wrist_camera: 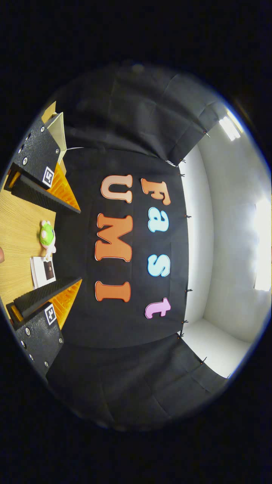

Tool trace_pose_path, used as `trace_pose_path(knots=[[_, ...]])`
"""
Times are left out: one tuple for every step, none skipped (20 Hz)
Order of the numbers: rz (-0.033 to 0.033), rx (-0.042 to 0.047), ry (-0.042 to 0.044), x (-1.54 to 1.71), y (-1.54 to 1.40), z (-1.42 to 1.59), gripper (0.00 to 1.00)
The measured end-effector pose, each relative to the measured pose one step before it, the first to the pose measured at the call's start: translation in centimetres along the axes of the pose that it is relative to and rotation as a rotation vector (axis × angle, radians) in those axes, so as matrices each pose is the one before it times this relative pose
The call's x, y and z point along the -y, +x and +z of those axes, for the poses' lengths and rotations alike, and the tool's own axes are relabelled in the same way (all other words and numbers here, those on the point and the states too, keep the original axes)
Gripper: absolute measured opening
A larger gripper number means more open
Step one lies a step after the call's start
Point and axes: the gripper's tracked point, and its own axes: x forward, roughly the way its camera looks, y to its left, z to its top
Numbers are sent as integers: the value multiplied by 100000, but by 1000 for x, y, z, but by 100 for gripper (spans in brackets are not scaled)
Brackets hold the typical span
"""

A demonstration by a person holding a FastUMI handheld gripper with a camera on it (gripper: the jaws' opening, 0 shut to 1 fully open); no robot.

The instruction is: Open the storage box then place both shoes into the box .Put the left shoe in first, then the right shoe, with the right side of both shoes facing outward in a uniform manner.

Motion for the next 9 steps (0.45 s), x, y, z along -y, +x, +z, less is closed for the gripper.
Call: trace_pose_path(knots=[[-826, -384, 907, 448, -40, -287, 96], [-1672, -765, 1446, 575, 113, -274, 96], [-716, -713, 986, 375, 104, -229, 96], [-524, -241, 309, 131, 287, -203, 96], [-1057, 291, -1228, 273, 237, -51, 96], [-1213, 204, -1473, 464, 271, 10, 96], [-315, 486, -1178, -8, 201, 96, 96], [462, 361, -721, -310, -108, 193, 96], [914, 347, 109, -306, -121, 208, 96]])
